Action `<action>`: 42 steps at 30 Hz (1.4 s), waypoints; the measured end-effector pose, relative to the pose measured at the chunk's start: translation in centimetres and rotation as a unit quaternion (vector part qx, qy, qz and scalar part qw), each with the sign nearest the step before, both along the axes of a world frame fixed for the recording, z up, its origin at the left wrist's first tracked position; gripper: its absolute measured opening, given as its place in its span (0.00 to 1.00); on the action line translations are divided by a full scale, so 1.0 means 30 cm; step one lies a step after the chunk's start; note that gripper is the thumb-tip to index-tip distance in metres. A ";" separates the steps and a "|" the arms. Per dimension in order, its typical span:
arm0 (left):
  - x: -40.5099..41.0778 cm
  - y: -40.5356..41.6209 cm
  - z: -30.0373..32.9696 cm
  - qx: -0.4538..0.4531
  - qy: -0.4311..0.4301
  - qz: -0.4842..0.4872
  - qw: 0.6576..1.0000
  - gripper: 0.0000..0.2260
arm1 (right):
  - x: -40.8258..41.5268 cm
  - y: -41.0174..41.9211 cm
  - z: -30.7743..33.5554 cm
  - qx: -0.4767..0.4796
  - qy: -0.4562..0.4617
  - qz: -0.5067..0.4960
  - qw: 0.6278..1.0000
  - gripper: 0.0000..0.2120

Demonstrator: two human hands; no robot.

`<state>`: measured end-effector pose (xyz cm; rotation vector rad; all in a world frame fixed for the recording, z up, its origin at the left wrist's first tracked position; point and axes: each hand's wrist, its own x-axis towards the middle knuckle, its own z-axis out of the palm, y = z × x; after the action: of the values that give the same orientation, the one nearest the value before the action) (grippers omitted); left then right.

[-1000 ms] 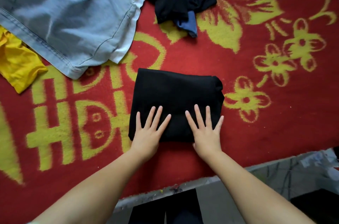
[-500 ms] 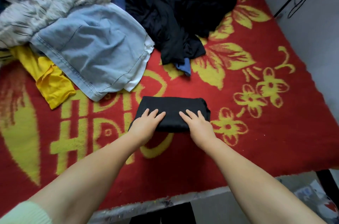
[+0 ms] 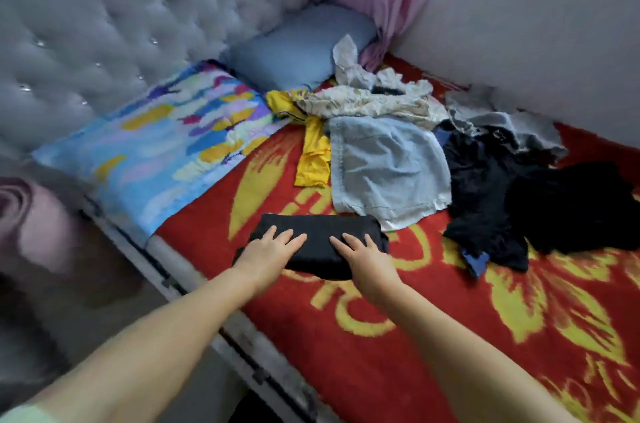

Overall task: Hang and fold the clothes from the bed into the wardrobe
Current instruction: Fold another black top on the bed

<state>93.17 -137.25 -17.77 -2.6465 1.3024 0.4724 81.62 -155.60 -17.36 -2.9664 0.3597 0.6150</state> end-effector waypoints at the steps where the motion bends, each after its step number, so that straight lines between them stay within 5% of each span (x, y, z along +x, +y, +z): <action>1: -0.015 0.079 0.020 -0.009 -0.003 0.032 0.999 0.36 | 0.028 0.052 0.015 -0.005 -0.006 0.032 0.999 0.44; 16: -0.557 1.338 0.102 -0.011 0.005 0.432 0.902 0.38 | 0.042 1.247 0.114 0.014 0.011 0.434 0.901 0.39; 30: -1.058 2.359 0.185 -0.069 0.010 0.551 0.832 0.28 | -0.229 2.379 0.196 -0.008 0.019 0.596 0.803 0.38; 42: -0.999 2.857 0.113 -0.080 0.039 0.588 0.804 0.24 | -0.092 2.929 0.123 0.019 0.043 0.657 0.753 0.32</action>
<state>63.20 -51.55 -14.37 -3.2866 -0.5249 0.5835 78.86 -67.73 -13.69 -2.6548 -1.8309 0.7476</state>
